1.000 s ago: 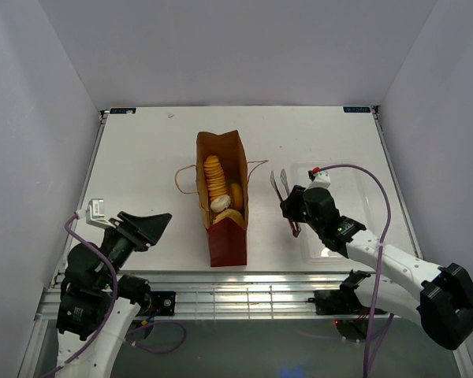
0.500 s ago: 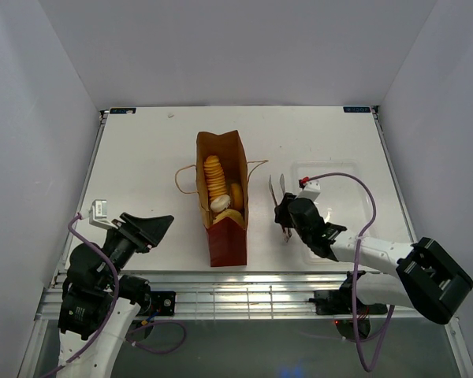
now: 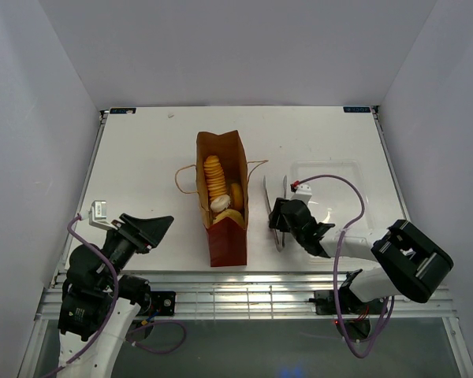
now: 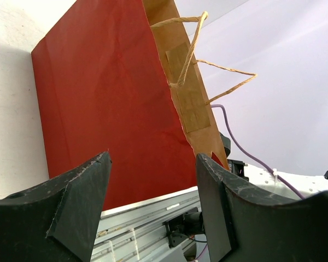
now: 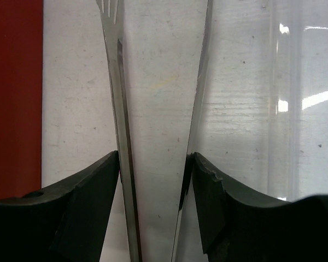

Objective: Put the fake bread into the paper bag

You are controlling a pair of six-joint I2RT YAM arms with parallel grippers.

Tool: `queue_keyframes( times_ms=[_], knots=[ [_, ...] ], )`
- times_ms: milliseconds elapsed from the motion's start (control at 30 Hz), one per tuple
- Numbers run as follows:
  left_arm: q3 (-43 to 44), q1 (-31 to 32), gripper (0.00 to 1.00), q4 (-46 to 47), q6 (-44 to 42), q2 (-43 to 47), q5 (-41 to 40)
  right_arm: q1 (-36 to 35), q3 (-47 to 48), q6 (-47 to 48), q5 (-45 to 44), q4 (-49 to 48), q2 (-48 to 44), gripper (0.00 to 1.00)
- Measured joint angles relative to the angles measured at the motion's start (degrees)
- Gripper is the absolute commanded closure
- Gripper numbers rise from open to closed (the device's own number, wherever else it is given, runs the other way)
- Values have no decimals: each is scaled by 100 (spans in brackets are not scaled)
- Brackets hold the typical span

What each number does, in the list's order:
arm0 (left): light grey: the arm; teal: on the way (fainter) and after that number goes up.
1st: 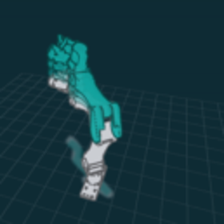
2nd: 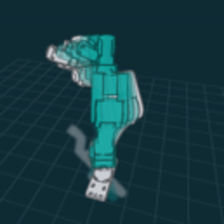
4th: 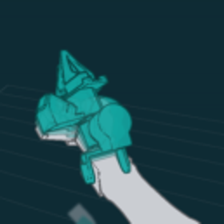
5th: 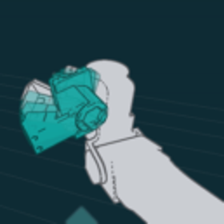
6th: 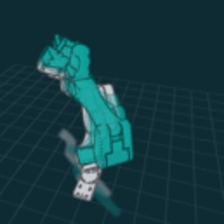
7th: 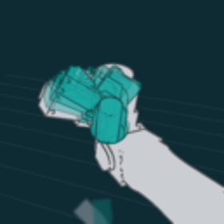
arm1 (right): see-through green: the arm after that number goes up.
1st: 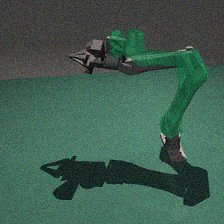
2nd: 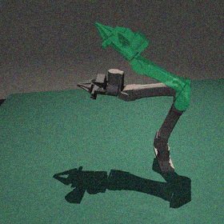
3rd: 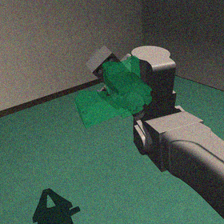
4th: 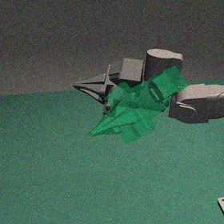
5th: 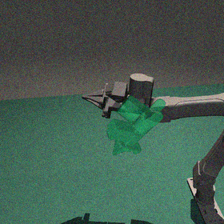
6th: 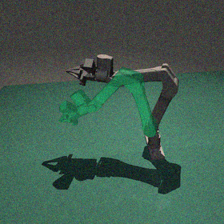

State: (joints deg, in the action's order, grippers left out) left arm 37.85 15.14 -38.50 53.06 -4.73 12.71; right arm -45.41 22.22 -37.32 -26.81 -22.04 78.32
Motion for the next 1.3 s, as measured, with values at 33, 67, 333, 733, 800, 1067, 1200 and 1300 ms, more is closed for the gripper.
queue_keyframes(
  times_ms=[33, 67, 333, 733, 800, 1067, 1200, 1300],
  knots=[
    [0, 0, 27, 0, 0, 2, 0, 0, 50, 2, 39, 2, 42, 37],
    [0, 0, 26, 0, 0, 4, 0, 0, 94, 9, 81, 7, 81, 34],
    [-83, 0, 27, -2, 26, 35, 0, 0, 323, 111, 387, 164, 144, 20],
    [-105, 0, 27, 7, 50, 35, 0, 0, 841, 343, 437, 933, -280, 10],
    [-146, 0, 27, 42, 68, 37, 0, 0, 931, 391, 404, 1084, -490, 10],
    [-660, 0, 26, 321, 299, 61, 142, 0, 990, 756, 136, 1707, -1768, 10],
    [-1027, 0, 26, 544, 479, 203, 264, 0, 977, 901, 57, 2072, -2455, 10],
    [-1362, 0, 25, 866, 660, 389, 393, 0, 737, 968, 13, 2269, -3047, 10]
  ],
)
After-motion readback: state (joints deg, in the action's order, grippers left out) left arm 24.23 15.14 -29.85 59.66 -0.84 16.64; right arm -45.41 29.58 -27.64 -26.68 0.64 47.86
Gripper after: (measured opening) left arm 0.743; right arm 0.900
